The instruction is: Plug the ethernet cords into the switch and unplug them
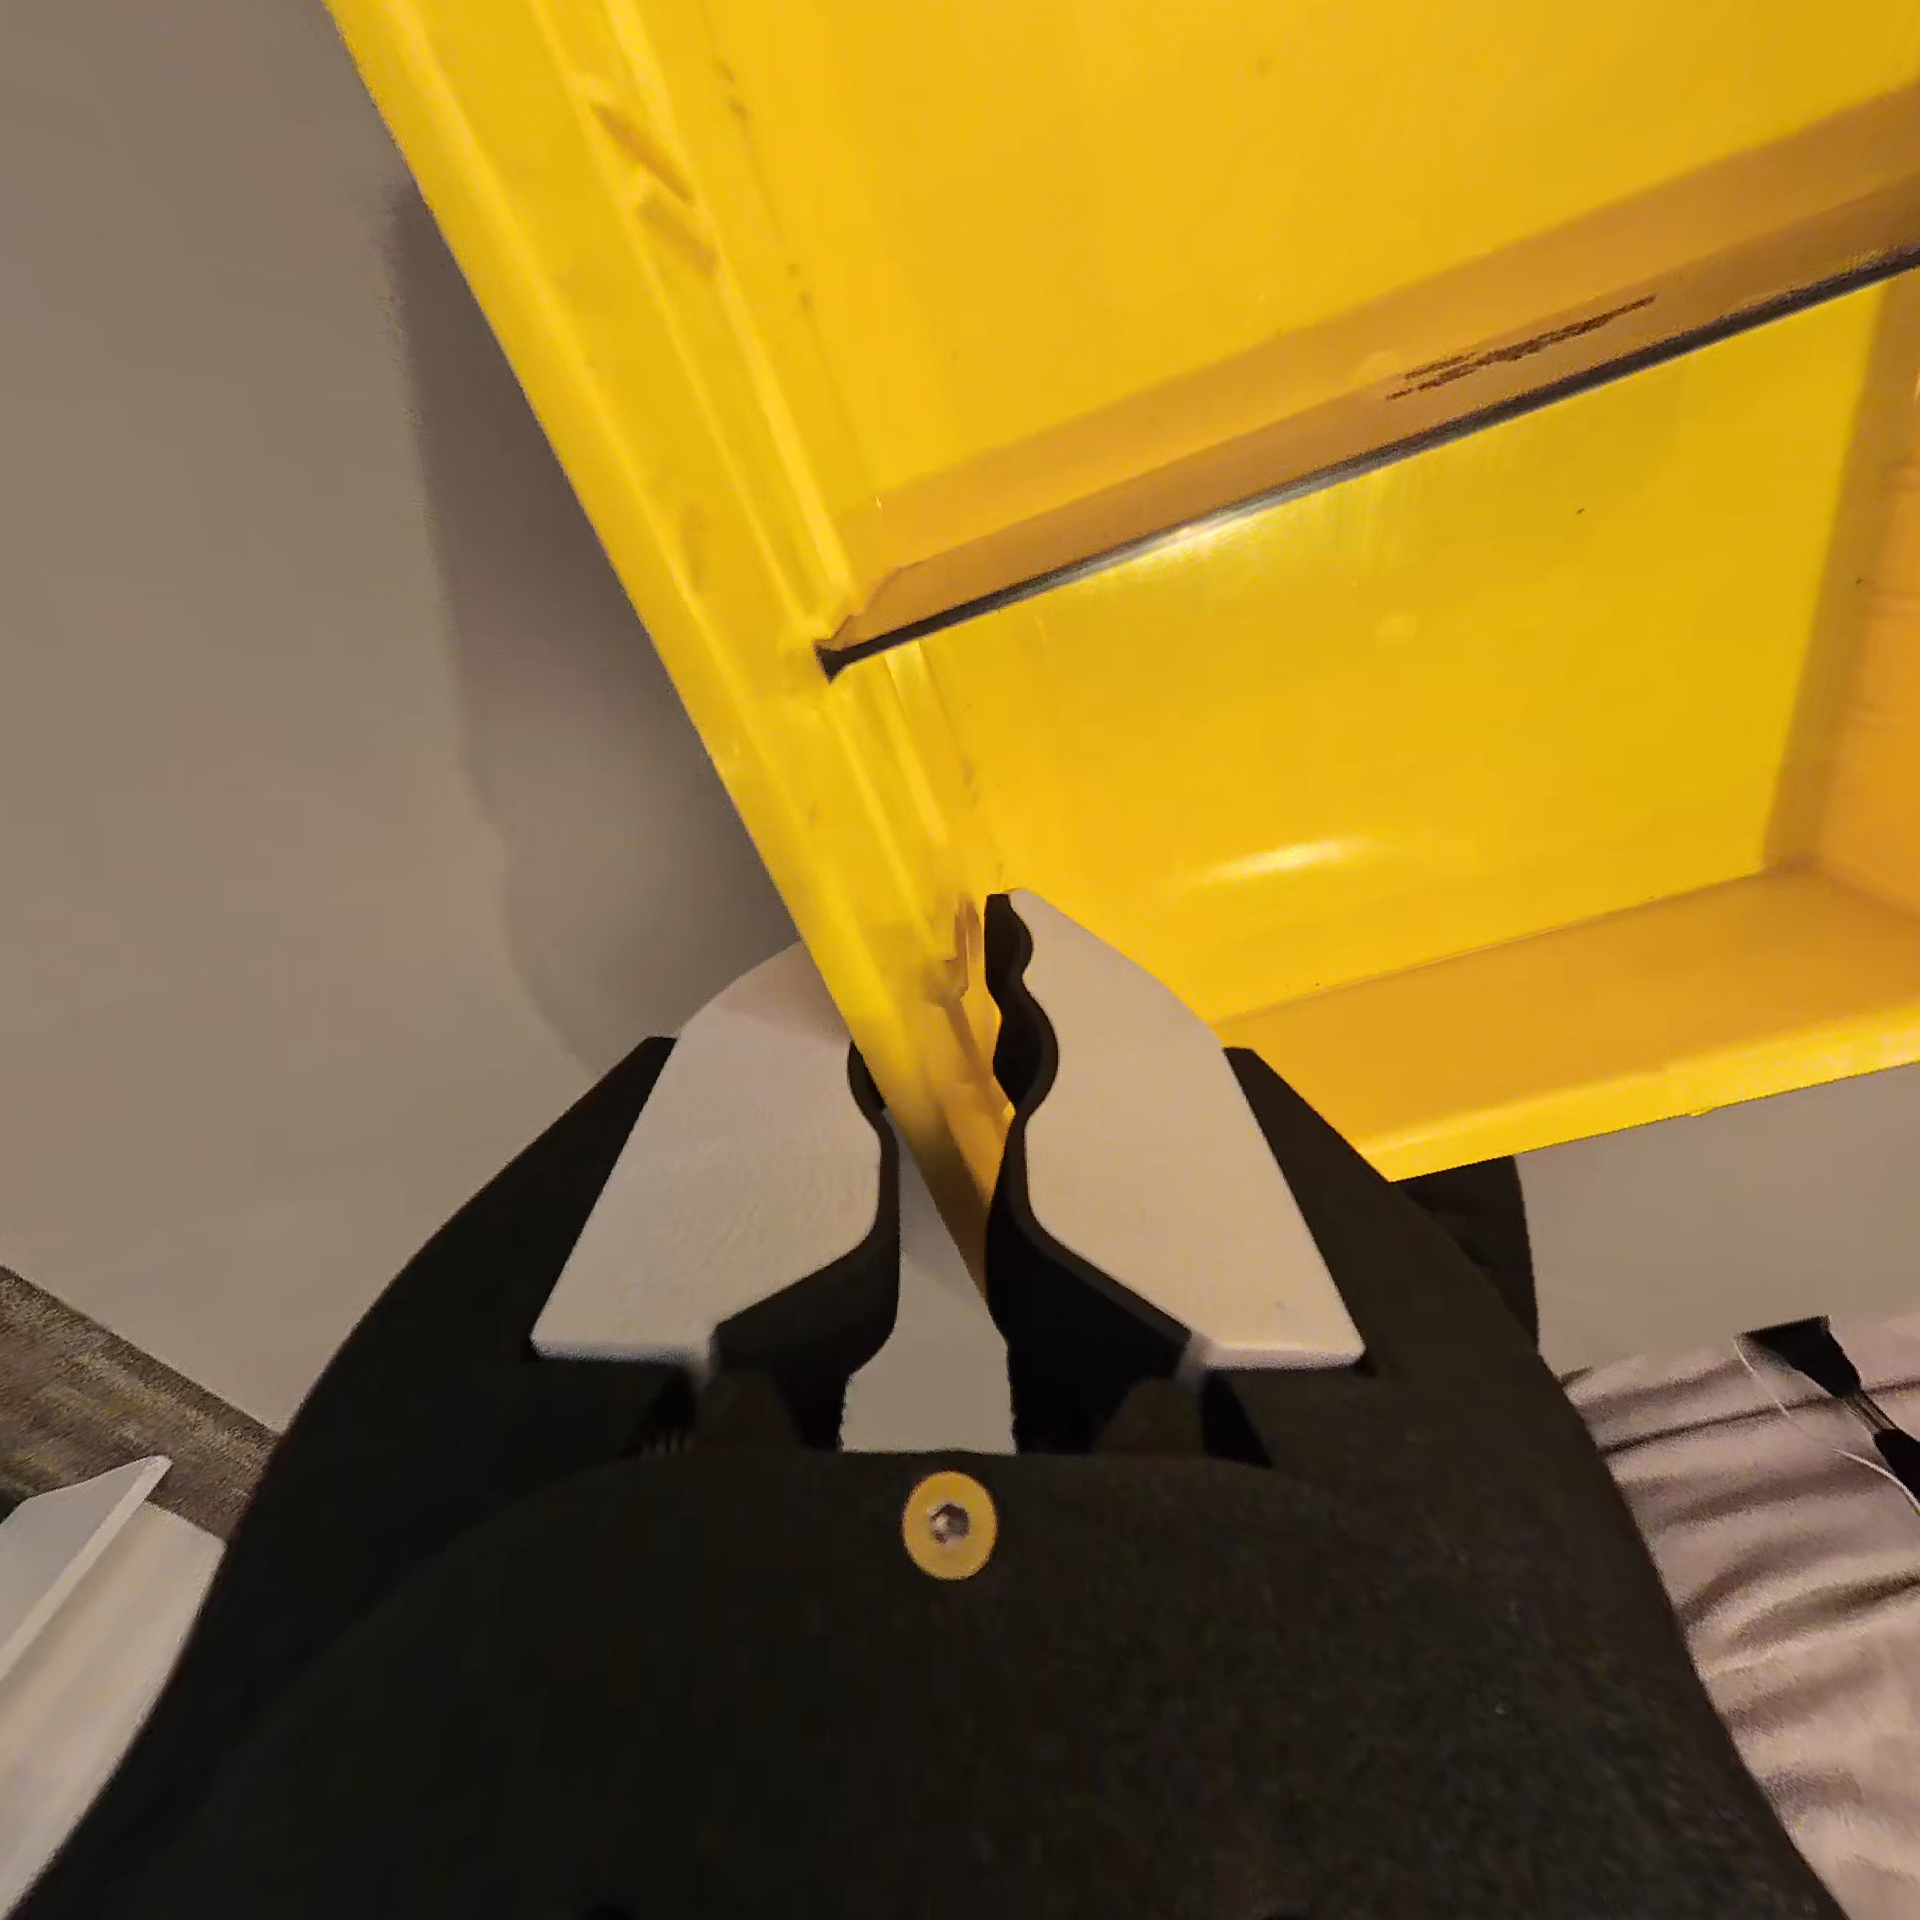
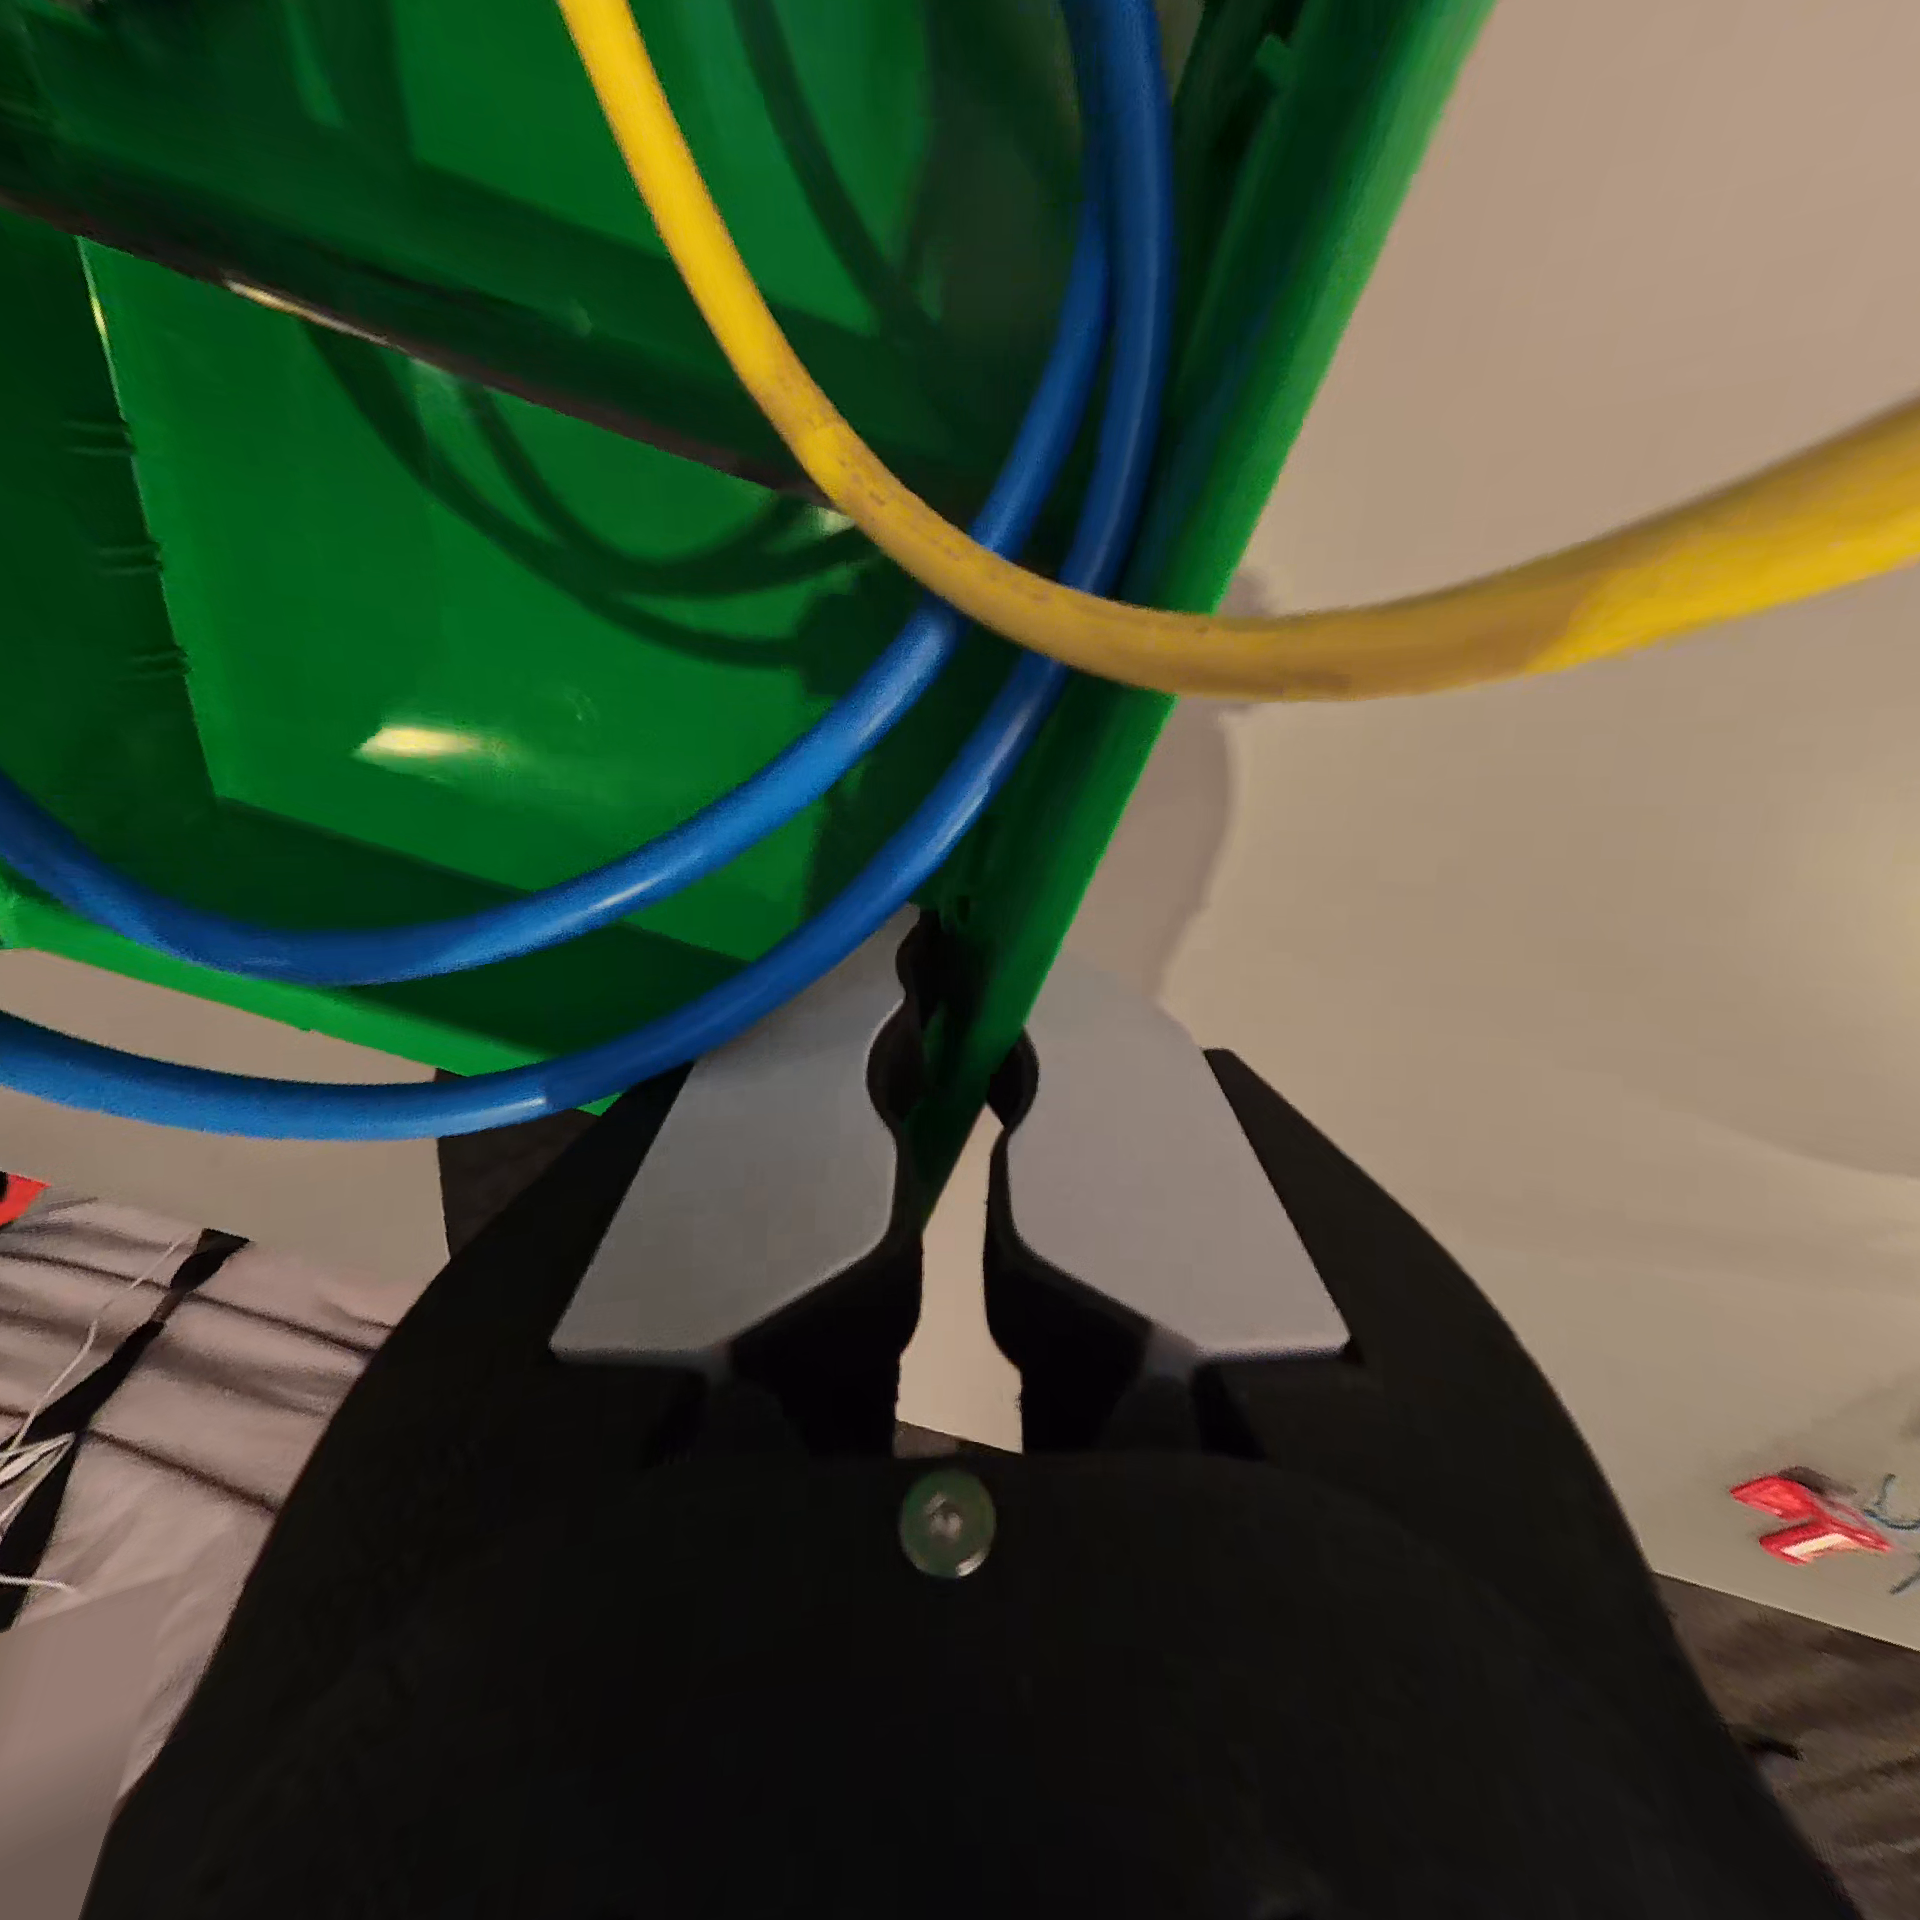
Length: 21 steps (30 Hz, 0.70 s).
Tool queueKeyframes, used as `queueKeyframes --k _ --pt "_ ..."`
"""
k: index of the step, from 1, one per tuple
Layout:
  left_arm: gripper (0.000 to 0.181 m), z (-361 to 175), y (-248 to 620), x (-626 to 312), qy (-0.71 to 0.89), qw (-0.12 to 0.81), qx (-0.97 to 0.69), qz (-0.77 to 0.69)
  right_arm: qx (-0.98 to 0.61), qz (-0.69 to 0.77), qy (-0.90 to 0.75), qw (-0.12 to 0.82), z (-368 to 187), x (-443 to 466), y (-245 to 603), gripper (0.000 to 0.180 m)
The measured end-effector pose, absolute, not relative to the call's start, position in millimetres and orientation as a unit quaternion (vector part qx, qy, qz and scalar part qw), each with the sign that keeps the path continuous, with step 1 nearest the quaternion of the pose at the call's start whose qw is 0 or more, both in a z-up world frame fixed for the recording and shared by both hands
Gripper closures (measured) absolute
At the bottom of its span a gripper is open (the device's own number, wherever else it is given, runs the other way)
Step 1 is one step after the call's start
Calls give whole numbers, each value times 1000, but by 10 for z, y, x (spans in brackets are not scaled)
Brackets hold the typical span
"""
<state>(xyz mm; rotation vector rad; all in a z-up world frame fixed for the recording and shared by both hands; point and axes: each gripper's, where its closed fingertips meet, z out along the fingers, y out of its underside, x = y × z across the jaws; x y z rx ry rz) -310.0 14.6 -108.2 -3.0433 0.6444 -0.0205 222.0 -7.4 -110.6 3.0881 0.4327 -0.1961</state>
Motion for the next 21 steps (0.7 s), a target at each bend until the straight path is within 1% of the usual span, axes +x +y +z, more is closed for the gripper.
queueKeyframes --k 4,7,9,12,14,15,18,21 --pt "167 -1105 98 -3021 209 4 -978 -16 984 -58 165 15 -1138 2027 -44 172" --pt "166 -1099 25 -2933 205 -4 -977 -53 983 -74 168 14 -1132 1935 -51 171" --pt "162 -1088 -39 -2881 207 -15 -975 -81 984 -84 160 6 -1089 1938 -67 168" --pt "159 -1024 -70 -2865 217 -8 -971 -103 986 -101 126 -39 -908 2021 -124 153" --pt "159 -932 -55 -2889 222 17 -969 -109 986 -97 89 -100 -696 2133 -179 146" --pt "159 -872 -52 -2900 224 32 -968 -112 984 -95 64 -139 -564 2176 -221 147" --pt "159 -648 -28 -2926 229 88 -962 -119 954 -83 22 -288 -131 2160 -386 146" --pt "159 -420 -28 -2908 242 144 -952 -122 899 -93 63 -423 326 1756 -529 137"
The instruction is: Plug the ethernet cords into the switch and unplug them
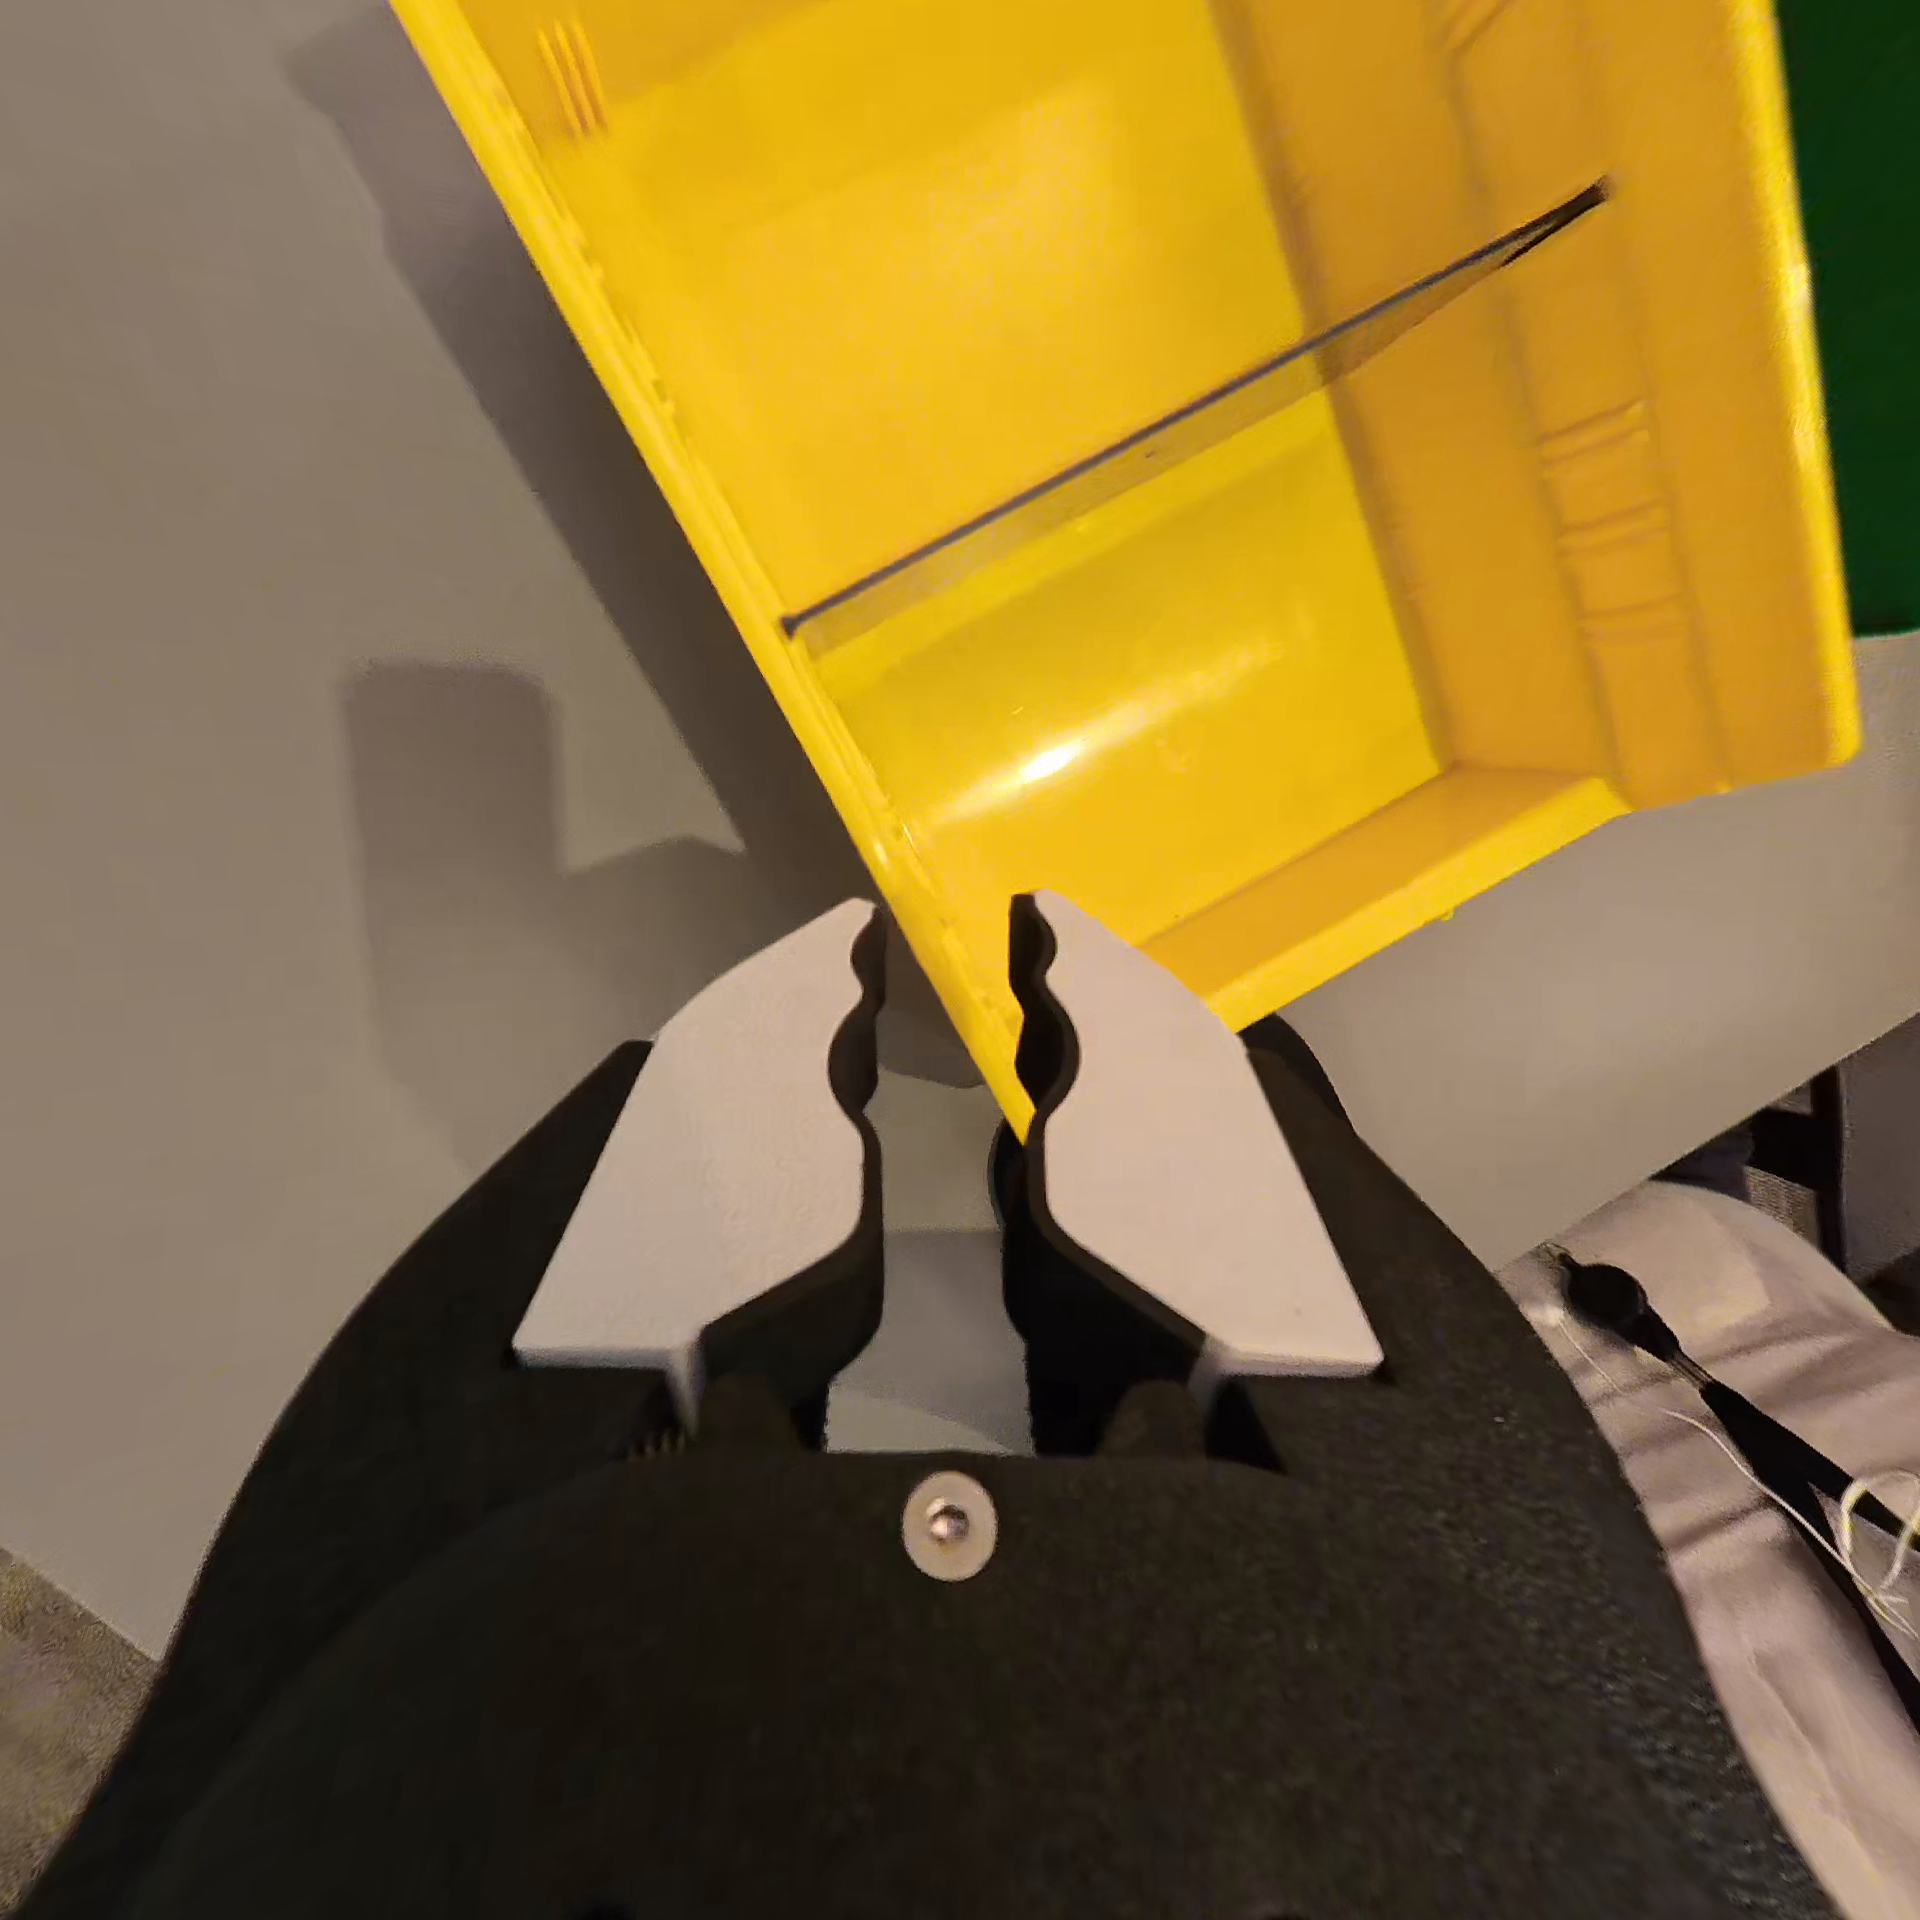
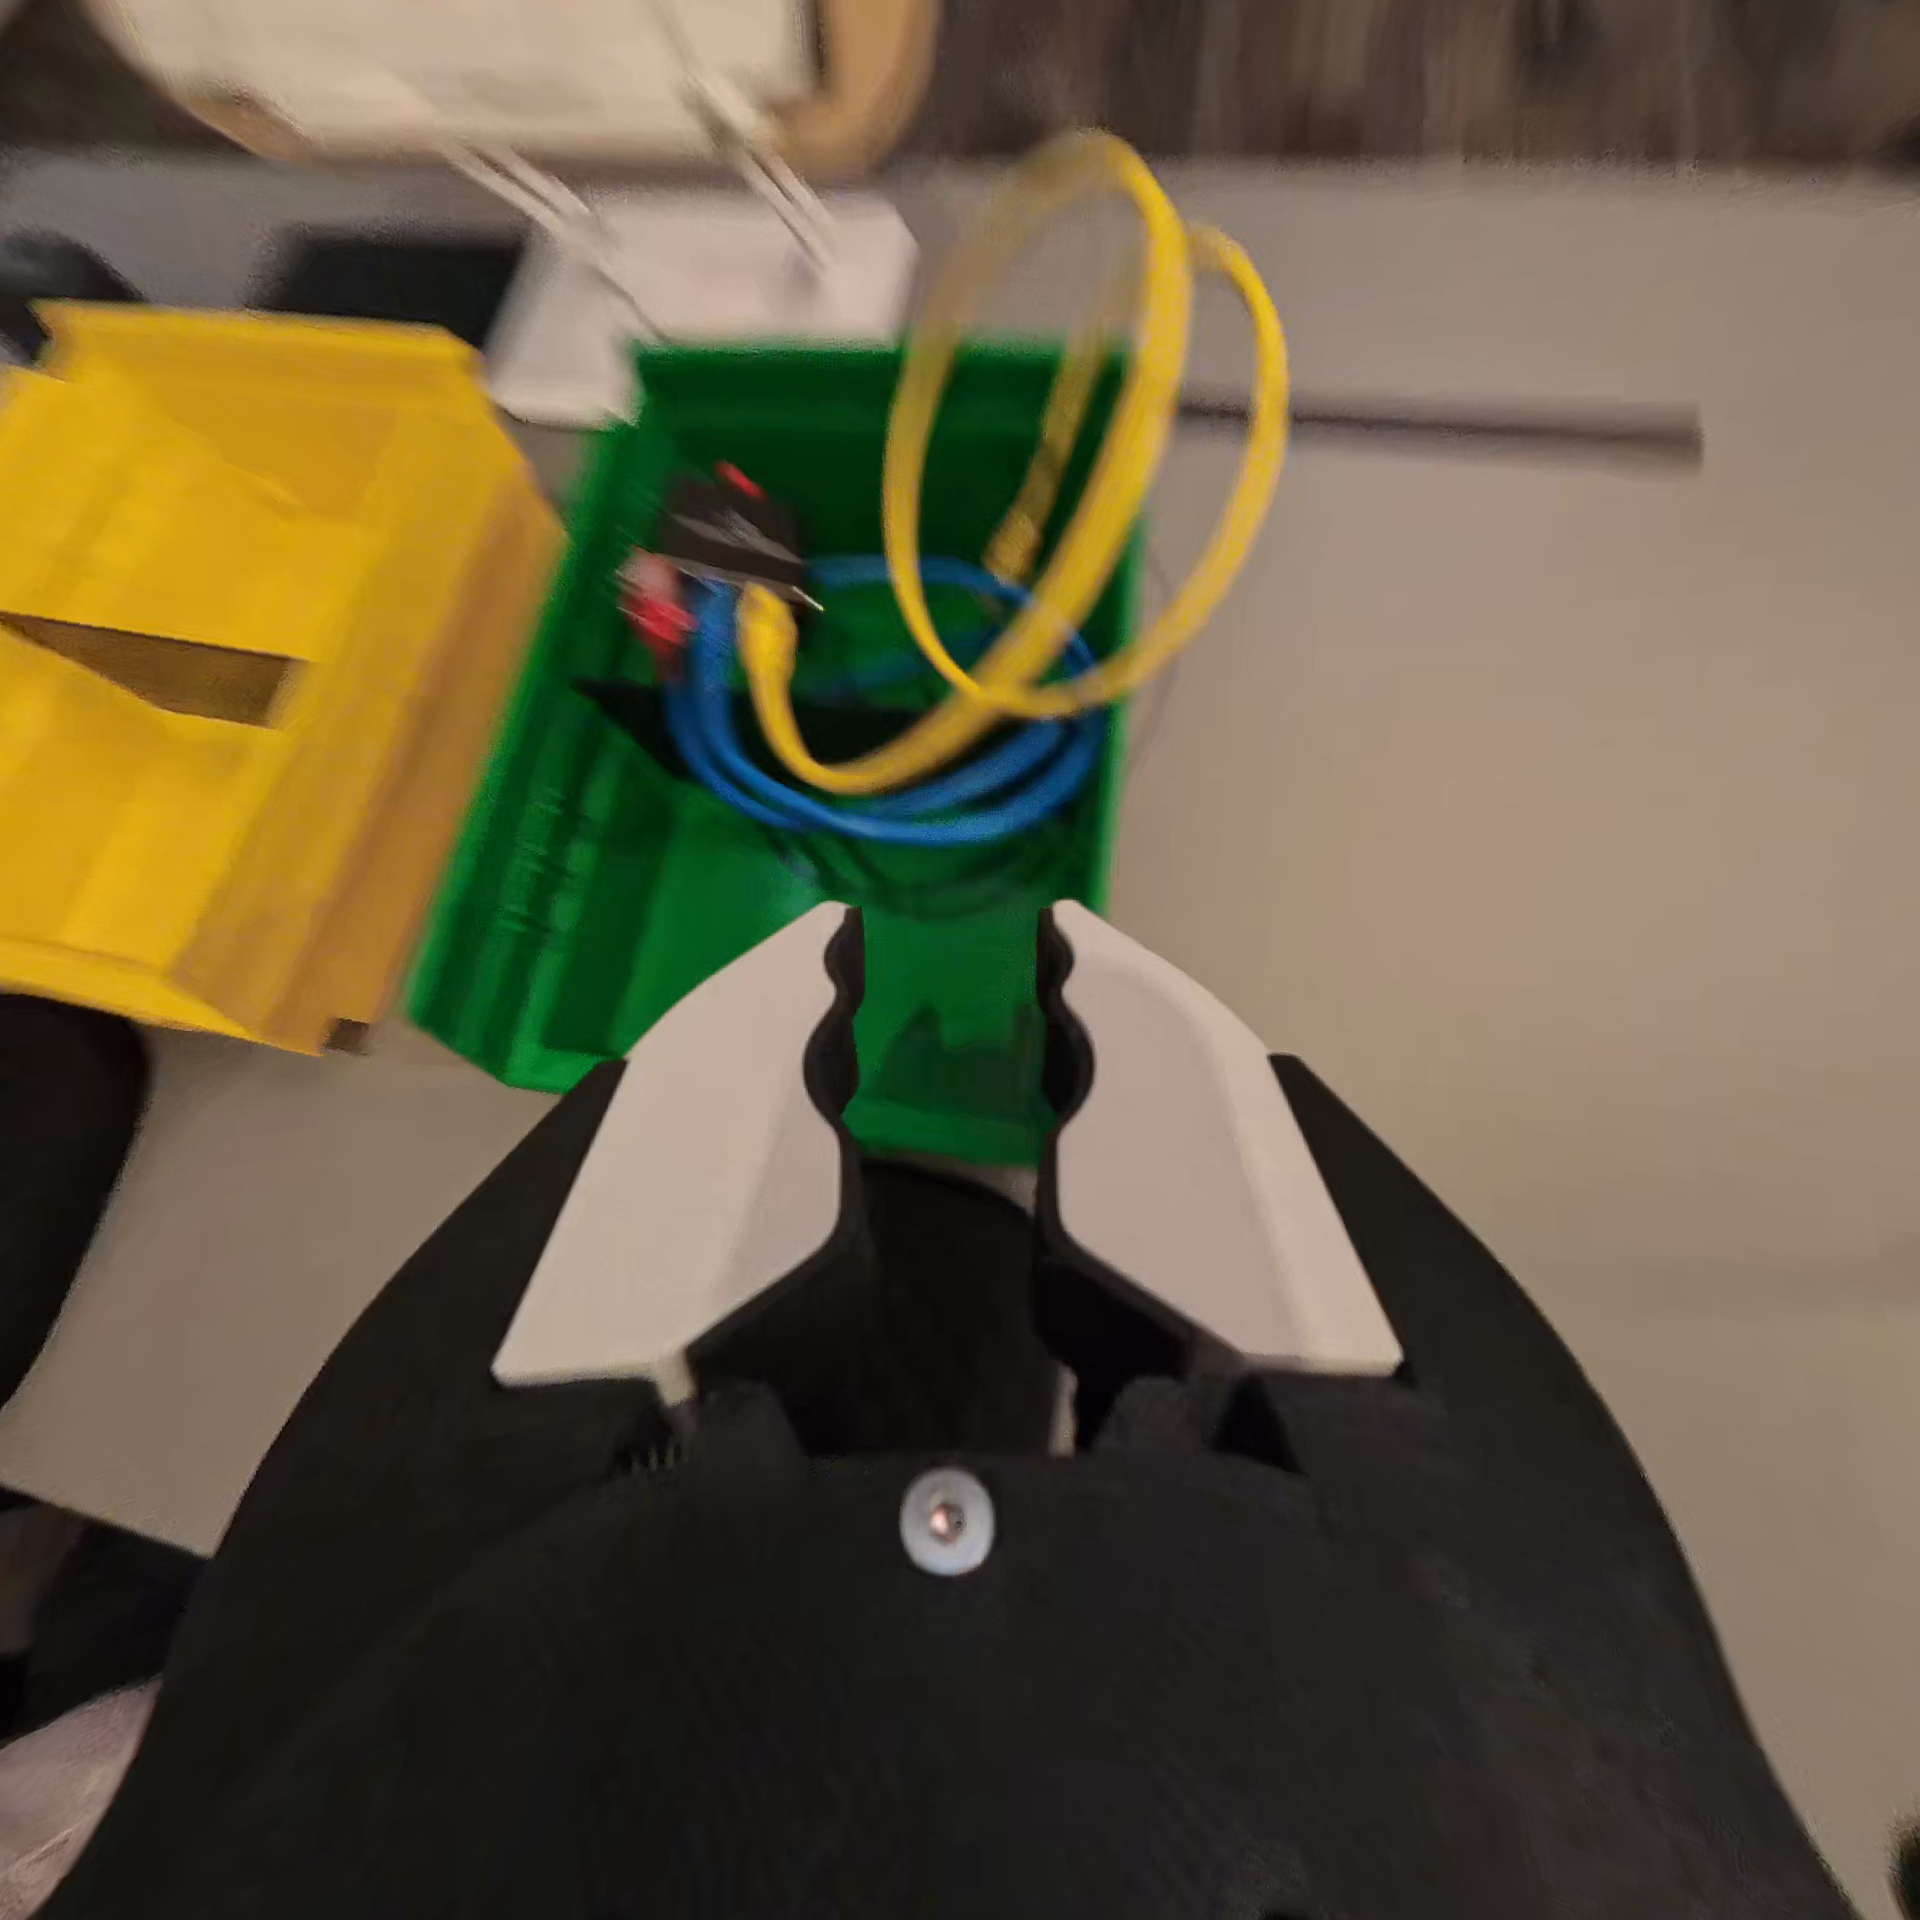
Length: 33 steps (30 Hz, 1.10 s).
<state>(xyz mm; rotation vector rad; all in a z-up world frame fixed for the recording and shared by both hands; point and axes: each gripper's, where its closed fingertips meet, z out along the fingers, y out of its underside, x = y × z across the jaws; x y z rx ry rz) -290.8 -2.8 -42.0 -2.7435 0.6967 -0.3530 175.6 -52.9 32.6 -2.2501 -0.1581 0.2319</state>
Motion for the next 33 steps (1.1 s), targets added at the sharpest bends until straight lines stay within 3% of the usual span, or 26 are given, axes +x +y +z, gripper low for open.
queueKeyframes --k 4,7,13,17,28,30,33 --pt "159 -162 -67 -2848 275 205 -933 -106 -761 235 -231 559 918 457 -616 125" --pt "159 29 -91 -2756 295 247 -918 -96 -794 297 -290 444 685 -343 -551 125" --pt "159 270 -149 -2583 345 306 -885 -60 -895 194 -278 291 -82 -826 -62 131" --pt "158 323 -152 -2584 350 320 -878 -61 -927 106 -277 230 -394 -842 110 130" --pt "158 413 -134 -2623 345 345 -868 -90 -979 131 -127 94 -1083 -952 267 133" --pt "158 410 -152 -2571 356 343 -865 -88 -983 146 -97 63 -1210 -970 210 137" --pt "158 410 -174 -2472 375 340 -858 -85 -981 161 -96 52 -1197 -1043 226 165"
